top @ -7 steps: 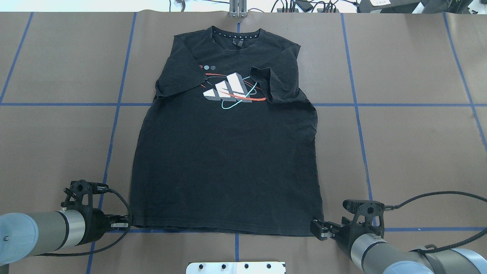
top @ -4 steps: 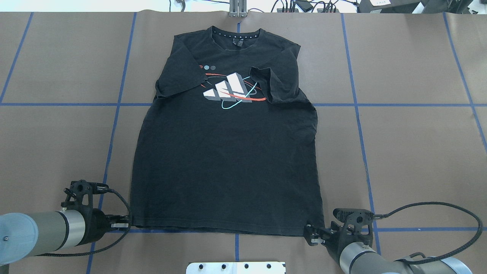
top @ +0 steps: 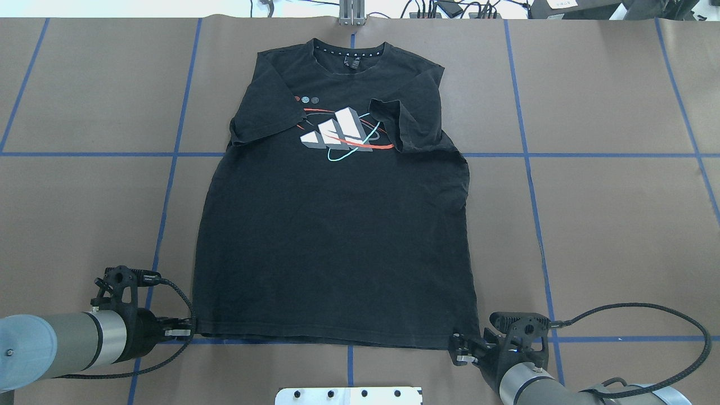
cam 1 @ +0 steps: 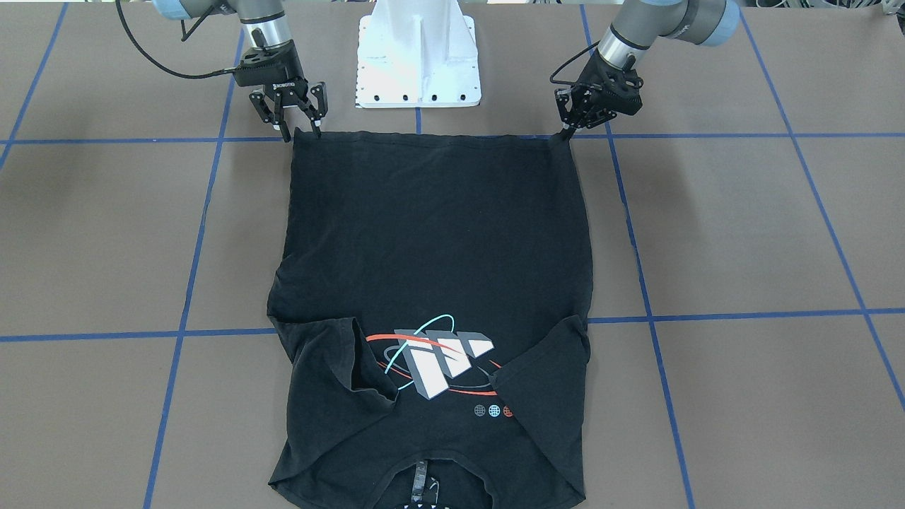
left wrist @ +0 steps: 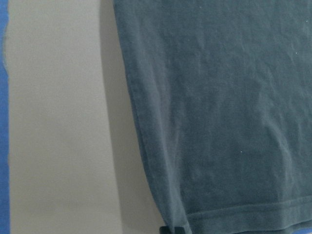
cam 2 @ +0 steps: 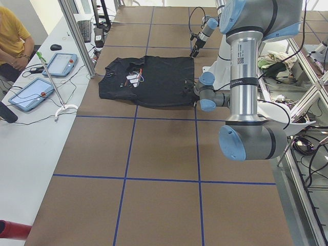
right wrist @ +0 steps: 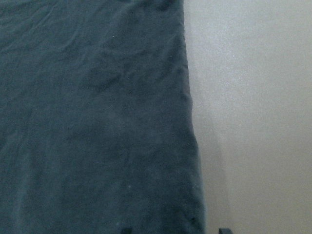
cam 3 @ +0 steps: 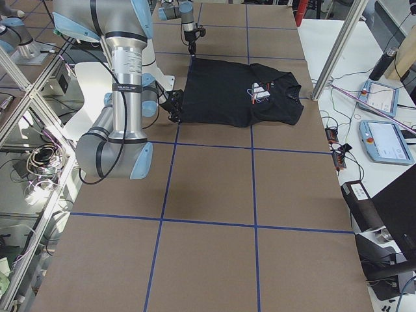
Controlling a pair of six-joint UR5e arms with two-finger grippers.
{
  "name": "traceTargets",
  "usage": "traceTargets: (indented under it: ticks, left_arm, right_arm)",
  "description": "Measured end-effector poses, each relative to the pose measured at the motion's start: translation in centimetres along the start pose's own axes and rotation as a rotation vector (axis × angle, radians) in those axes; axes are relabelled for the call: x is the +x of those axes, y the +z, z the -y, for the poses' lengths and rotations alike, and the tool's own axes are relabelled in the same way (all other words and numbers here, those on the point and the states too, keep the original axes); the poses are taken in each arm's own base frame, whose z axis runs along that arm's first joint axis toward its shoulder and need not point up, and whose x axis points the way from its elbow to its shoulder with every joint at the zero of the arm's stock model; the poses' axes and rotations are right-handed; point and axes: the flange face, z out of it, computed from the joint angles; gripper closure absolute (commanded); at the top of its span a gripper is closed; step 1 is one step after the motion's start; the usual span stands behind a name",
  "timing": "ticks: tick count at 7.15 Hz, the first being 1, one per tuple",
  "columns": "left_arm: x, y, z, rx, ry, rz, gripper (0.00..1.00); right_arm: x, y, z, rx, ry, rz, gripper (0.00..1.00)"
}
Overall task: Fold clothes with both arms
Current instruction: 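Lower both grippers and pinch the hem corners nearest the robot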
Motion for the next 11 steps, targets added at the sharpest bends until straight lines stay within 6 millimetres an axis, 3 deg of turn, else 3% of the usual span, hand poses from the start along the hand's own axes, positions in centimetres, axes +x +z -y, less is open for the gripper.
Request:
traceTargets:
  ticks: [2,3,4,9,11]
  left_arm:
    - [0.2,0.0,0.0,0.0,0.0,-0.004,1.0]
    - [0.3,0.0,0.1,0.0,0.0,-0.006,1.0]
    - [0.3,0.0,0.1,0.0,0.0,-0.007,1.0]
    - [0.7,-0.2,0.1,-0.001,0.0,-0.016,1.0]
    - [1.8,-2.0,0.1,-0.051,0.006,-0.057,1.0]
  right_arm:
    - [0.0,-0.2,-0.3,-0.005,-0.003,0.003,0.76]
    - [-0.1,-0.3,-0.4,-0.007,-0.003,0.005,0.91]
    - [-0.1,-0.5,-0.3,-0.008,-0.002,0.008,0.98]
    - [-0.3,-1.2,-0.1,-0.015,-0.001,0.019,1.0]
    - [-1.1,-4.0,2.7,-0.037,0.037,0.062,1.0]
